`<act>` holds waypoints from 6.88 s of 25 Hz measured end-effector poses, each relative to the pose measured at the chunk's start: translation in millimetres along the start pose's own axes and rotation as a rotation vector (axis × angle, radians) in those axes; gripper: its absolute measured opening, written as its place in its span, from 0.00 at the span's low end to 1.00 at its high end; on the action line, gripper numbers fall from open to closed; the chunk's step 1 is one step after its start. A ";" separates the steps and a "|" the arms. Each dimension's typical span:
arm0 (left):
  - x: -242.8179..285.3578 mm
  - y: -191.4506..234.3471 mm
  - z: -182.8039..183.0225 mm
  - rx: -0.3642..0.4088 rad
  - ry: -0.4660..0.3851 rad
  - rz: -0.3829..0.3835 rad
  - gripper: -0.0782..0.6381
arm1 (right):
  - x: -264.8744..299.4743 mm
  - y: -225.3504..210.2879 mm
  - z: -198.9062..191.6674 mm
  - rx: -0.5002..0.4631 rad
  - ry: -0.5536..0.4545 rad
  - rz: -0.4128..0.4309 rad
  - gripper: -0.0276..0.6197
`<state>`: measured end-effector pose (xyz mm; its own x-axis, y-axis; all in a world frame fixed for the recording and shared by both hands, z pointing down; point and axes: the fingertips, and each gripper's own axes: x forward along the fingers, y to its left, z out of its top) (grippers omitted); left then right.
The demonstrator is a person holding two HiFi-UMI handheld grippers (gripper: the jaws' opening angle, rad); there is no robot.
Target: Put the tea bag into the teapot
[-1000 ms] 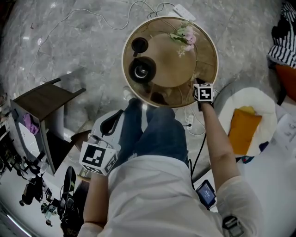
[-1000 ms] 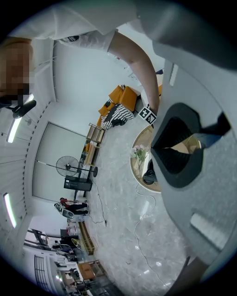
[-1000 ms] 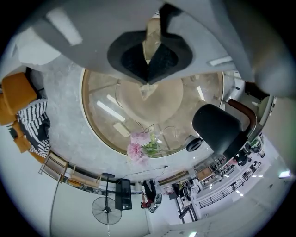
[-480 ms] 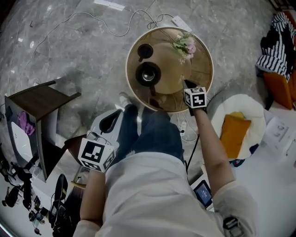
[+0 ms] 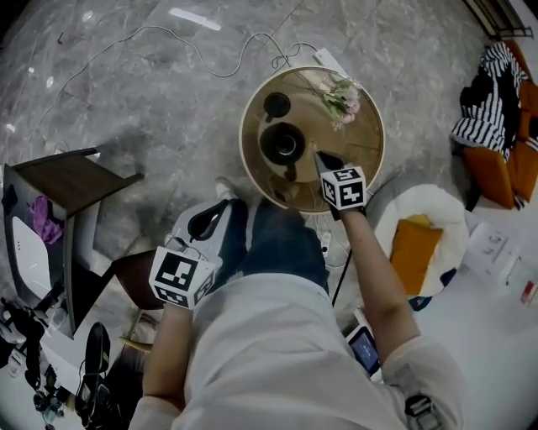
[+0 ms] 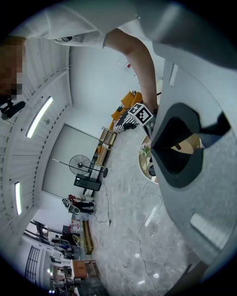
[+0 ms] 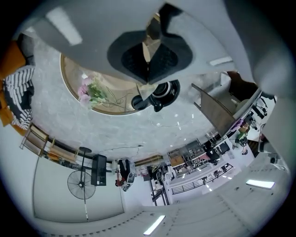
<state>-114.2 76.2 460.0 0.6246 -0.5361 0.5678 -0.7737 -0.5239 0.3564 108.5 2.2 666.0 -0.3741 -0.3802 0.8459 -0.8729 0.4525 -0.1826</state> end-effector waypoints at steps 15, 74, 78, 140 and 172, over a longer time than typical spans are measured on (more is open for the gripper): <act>-41.7 35.4 -29.3 -0.056 -0.002 0.001 0.12 | 51.1 57.8 24.6 -0.085 0.066 0.018 0.05; -65.5 52.2 -61.2 -0.136 0.007 0.085 0.12 | 111.4 57.7 11.2 -0.356 0.257 -0.063 0.11; -67.3 54.9 -60.9 -0.135 0.001 0.077 0.12 | 109.9 60.8 9.4 -0.362 0.284 -0.042 0.11; -19.4 -118.7 260.8 0.358 -0.427 -0.268 0.12 | -421.8 43.1 196.8 -0.086 -0.847 -0.251 0.05; -31.2 -132.7 262.8 0.393 -0.443 -0.282 0.12 | -416.6 52.4 179.6 -0.047 -0.856 -0.247 0.05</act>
<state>-3.1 -11.5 199.9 0.8474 -0.5208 0.1035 -0.5298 -0.8420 0.1015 162.3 39.4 214.0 -0.2994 -0.9349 0.1905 -0.9528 0.3034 -0.0085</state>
